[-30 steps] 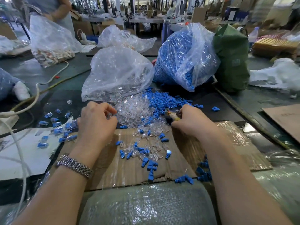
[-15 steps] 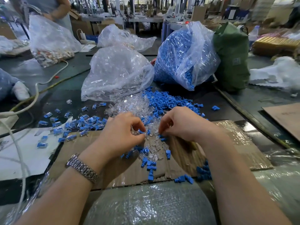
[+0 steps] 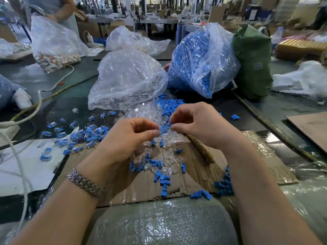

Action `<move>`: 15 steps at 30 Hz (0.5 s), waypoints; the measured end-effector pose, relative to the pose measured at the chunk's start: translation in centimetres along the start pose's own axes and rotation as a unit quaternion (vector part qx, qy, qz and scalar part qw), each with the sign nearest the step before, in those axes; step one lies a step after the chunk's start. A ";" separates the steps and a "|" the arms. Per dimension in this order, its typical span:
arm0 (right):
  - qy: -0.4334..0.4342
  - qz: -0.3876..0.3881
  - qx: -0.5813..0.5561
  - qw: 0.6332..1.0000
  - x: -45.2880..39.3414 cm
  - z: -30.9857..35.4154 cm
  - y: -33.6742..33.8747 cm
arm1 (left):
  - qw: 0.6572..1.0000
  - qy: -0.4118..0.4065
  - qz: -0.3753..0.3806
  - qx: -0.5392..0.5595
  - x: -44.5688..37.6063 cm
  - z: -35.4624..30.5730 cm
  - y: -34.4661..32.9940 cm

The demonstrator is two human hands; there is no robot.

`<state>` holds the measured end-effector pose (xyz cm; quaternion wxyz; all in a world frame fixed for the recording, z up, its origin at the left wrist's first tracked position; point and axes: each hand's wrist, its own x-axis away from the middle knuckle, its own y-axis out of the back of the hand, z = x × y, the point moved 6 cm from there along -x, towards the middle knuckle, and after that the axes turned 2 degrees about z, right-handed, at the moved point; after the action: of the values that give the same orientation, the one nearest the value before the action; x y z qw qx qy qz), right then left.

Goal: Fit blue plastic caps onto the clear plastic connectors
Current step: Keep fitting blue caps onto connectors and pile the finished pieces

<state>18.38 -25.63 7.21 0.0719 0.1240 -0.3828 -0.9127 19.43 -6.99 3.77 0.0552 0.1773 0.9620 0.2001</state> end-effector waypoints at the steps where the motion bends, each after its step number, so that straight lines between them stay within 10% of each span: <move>1: 0.010 -0.007 -0.031 0.999 0.1 0.2 0.1 | 0.999 0.012 0.011 0.042 0.0 0.1 -0.1; 15: 0.098 -0.025 -0.048 0.994 0.8 2.7 -0.5 | 0.989 0.004 0.015 0.145 0.2 0.1 -0.1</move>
<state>16.79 -23.63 8.55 0.0923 0.2190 -0.3260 -0.9150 19.21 -6.98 3.60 0.0221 0.1972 0.9783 0.0599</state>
